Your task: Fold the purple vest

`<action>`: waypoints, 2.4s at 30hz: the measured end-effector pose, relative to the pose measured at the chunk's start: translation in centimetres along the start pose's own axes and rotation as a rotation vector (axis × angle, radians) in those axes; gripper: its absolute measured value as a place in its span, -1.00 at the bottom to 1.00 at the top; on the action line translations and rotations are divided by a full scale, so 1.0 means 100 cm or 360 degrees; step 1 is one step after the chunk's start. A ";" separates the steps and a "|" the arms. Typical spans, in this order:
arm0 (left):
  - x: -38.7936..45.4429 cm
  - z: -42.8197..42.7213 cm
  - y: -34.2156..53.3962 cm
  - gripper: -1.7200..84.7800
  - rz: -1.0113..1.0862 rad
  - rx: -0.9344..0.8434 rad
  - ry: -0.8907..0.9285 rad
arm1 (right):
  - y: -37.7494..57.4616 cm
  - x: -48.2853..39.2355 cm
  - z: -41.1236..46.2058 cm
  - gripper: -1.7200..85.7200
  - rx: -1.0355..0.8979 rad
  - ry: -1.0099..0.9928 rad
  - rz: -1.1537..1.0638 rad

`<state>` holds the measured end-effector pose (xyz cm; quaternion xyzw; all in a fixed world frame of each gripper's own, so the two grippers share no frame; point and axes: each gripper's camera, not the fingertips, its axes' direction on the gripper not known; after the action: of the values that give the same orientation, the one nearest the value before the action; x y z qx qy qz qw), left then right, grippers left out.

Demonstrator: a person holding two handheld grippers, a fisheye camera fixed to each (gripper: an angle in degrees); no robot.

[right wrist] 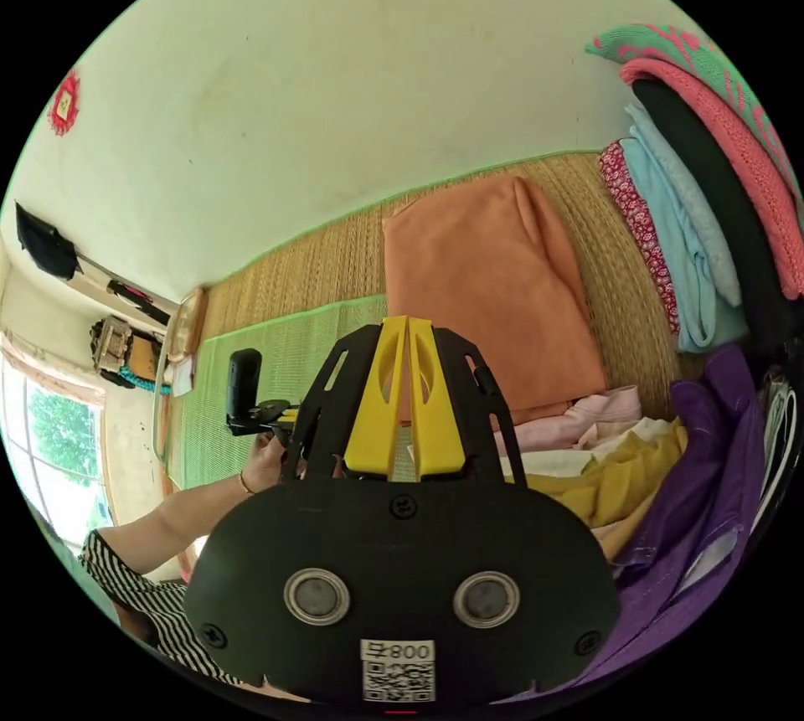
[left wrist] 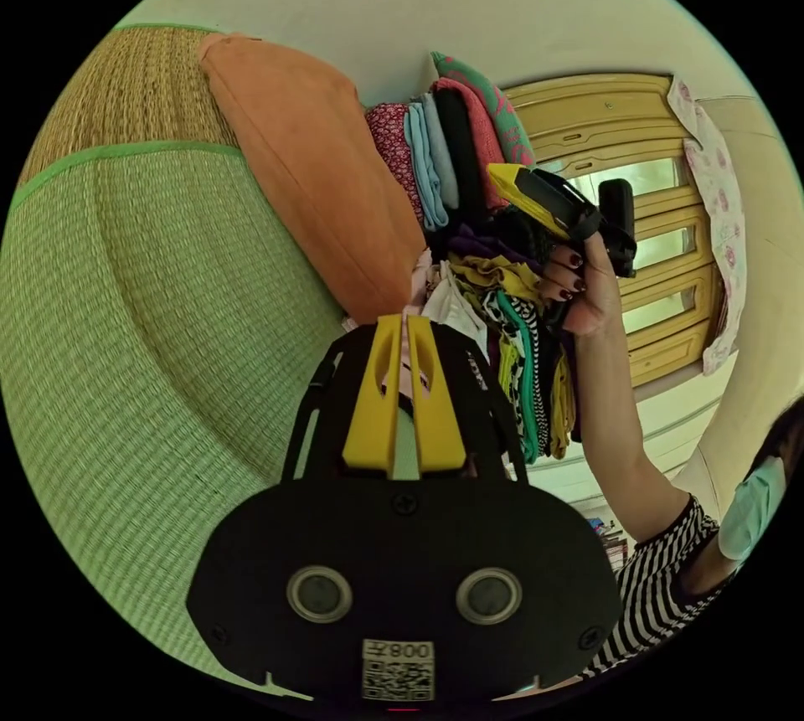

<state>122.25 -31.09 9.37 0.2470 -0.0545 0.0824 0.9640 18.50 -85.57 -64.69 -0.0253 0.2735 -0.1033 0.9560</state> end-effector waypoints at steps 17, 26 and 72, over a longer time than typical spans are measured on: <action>0.065 -0.013 0.086 -0.96 0.0198 -0.0053 -0.0141 | 0.057 -0.058 0.032 -0.96 0.0032 0.0240 -0.0051; 0.122 -0.028 0.265 -0.96 0.0226 -0.0282 -0.0681 | 0.288 -0.178 -0.034 -0.95 0.0203 0.0078 -0.0422; 0.119 0.031 0.433 -0.96 0.0001 -0.0287 -0.0889 | 0.283 -0.021 -0.389 -0.96 0.0526 0.0663 0.0093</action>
<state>125.64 6.36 34.08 0.1736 -0.3249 0.0062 0.9297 1.36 -57.09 -99.61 0.1608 0.4443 -0.1219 0.8729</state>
